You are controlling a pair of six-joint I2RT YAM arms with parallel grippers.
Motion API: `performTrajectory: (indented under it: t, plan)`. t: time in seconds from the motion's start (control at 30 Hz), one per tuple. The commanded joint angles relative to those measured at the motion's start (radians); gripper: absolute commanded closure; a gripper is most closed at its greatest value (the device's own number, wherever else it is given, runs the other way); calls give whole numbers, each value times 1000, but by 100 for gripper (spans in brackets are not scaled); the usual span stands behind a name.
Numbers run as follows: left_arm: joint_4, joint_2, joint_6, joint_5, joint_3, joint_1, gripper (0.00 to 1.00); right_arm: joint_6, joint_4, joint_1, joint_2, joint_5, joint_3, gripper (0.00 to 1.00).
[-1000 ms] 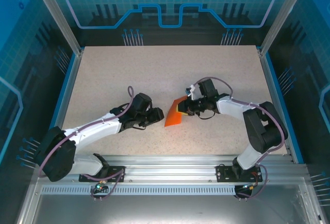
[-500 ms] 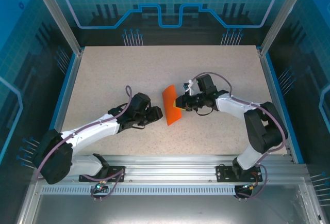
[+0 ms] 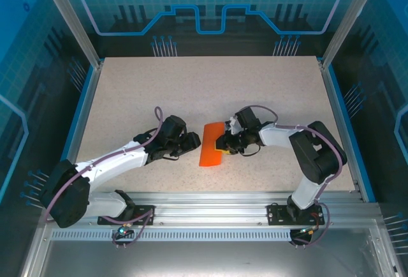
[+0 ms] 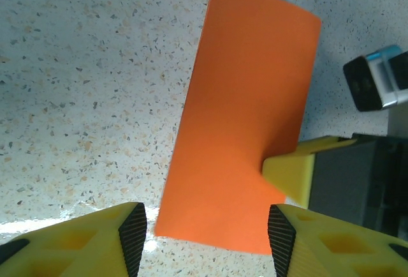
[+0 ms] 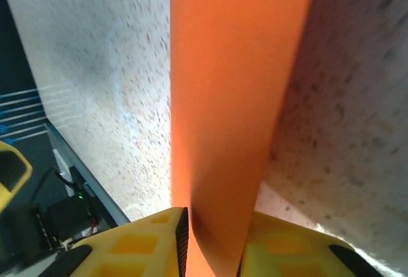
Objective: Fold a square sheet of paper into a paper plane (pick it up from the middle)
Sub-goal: Place the paper at the center of the table.
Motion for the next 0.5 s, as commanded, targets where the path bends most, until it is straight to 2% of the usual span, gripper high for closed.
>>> performTrajectory:
  t: [0.0,0.1,0.17,0.33,0.47]
  plan:
    - [-11,-5,0,-3,-10,9,43,-44,-154,19,-63,127,5,66]
    - [-9,-11,1,-2,-16,8,43,-97,-304,6,-97,283,36,63]
    - [-10,-11,2,-3,-18,9,43,-108,-363,4,-110,338,57,62]
    - [-6,-1,4,-4,-23,8,43,-86,-209,30,-121,184,41,62]
    - [2,24,13,18,-18,9,43,-54,-156,41,-71,166,49,62]
